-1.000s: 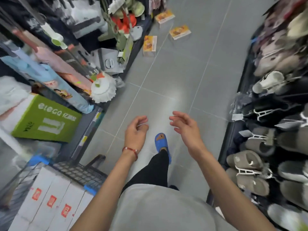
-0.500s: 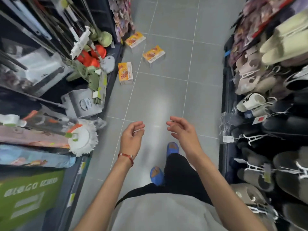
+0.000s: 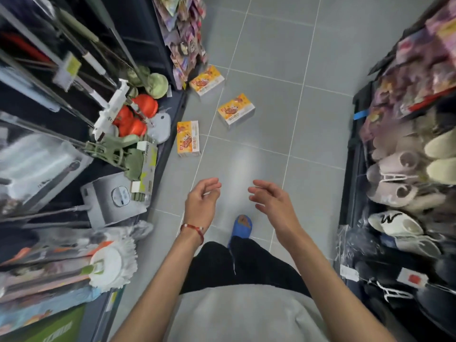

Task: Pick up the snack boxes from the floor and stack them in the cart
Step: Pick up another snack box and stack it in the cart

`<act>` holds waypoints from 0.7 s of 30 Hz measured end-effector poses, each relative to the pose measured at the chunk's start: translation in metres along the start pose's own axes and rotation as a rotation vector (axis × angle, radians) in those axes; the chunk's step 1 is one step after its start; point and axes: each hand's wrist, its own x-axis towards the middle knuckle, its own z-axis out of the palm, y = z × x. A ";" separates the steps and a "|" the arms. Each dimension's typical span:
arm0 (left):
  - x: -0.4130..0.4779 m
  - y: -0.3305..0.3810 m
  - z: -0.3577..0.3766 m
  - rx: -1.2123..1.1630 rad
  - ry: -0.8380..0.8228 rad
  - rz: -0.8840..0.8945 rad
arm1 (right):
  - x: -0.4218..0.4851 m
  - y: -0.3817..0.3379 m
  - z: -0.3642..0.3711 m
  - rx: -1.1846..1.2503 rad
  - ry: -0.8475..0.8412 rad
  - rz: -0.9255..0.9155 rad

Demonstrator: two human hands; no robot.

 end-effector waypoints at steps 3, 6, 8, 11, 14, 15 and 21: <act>0.051 0.040 0.011 -0.038 0.007 -0.034 | 0.047 -0.051 0.001 -0.026 0.010 0.010; 0.100 0.073 0.019 -0.059 0.002 -0.040 | 0.091 -0.095 0.005 -0.038 0.003 0.018; 0.141 0.096 0.024 -0.073 0.001 -0.054 | 0.127 -0.125 0.010 -0.049 0.006 0.024; 0.203 0.130 0.033 -0.093 0.009 -0.061 | 0.184 -0.170 0.020 -0.063 0.010 0.010; 0.266 0.172 0.040 -0.104 -0.019 -0.072 | 0.236 -0.218 0.030 -0.057 0.052 0.002; 0.283 0.185 0.040 -0.109 -0.022 -0.069 | 0.248 -0.232 0.034 -0.058 0.055 -0.001; 0.387 0.259 0.038 -0.089 -0.034 -0.064 | 0.326 -0.315 0.061 -0.051 0.028 0.013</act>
